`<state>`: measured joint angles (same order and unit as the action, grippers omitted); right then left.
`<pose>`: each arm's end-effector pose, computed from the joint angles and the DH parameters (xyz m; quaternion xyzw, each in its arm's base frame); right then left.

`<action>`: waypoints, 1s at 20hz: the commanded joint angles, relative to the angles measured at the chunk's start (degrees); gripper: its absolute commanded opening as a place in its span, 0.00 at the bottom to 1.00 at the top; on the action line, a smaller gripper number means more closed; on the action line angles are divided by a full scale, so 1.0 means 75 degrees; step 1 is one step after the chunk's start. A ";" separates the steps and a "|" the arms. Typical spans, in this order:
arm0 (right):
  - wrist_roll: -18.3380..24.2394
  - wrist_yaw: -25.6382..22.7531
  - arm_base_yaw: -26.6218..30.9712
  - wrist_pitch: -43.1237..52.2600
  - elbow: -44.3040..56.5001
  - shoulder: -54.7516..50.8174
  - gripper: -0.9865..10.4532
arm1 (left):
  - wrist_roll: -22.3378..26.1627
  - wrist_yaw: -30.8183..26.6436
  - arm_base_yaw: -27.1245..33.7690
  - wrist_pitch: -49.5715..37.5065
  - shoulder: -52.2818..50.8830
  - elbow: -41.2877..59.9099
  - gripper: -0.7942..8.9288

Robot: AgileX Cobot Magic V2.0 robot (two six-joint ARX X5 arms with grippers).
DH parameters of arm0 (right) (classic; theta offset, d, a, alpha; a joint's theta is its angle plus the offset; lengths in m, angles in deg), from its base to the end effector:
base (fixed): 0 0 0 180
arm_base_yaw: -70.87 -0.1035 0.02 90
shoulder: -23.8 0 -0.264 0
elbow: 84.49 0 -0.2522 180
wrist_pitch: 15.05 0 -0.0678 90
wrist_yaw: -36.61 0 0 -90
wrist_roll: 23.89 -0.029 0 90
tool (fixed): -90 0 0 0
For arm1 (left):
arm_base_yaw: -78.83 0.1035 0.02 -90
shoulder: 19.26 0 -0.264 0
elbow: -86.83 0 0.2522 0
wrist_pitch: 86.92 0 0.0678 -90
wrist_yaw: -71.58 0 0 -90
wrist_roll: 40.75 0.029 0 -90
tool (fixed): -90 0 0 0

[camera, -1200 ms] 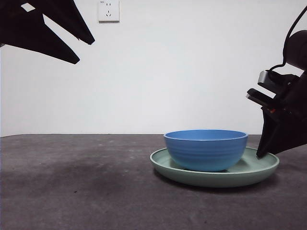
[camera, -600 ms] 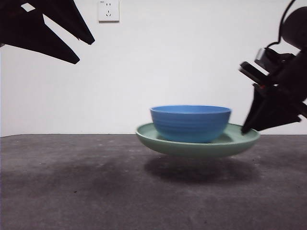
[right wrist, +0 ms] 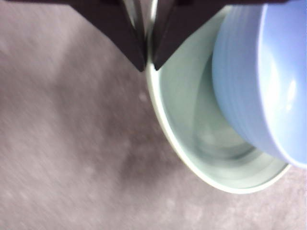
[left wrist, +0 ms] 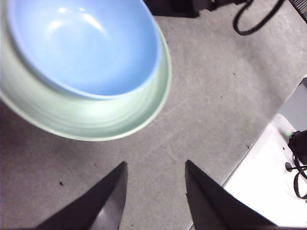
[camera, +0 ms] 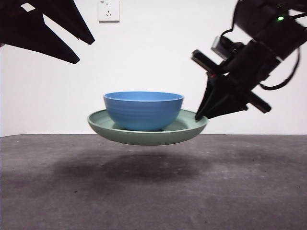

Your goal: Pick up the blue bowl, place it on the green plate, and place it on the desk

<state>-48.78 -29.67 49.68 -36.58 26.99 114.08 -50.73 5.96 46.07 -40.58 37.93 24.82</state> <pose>0.2981 0.1281 0.2093 0.1931 0.4366 0.2672 0.8371 0.1607 -0.1176 0.2841 -0.0456 0.3911 -0.4147 0.8204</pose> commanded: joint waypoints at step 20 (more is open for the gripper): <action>-0.0134 -0.0629 -0.0393 -0.0402 -0.1198 0.2046 0.16 | 0.0207 0.0041 -0.0044 0.0157 0.0029 -0.0090 0.28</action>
<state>-49.85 -34.17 47.03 -39.99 19.25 128.35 -50.27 5.96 46.07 -39.03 37.93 24.82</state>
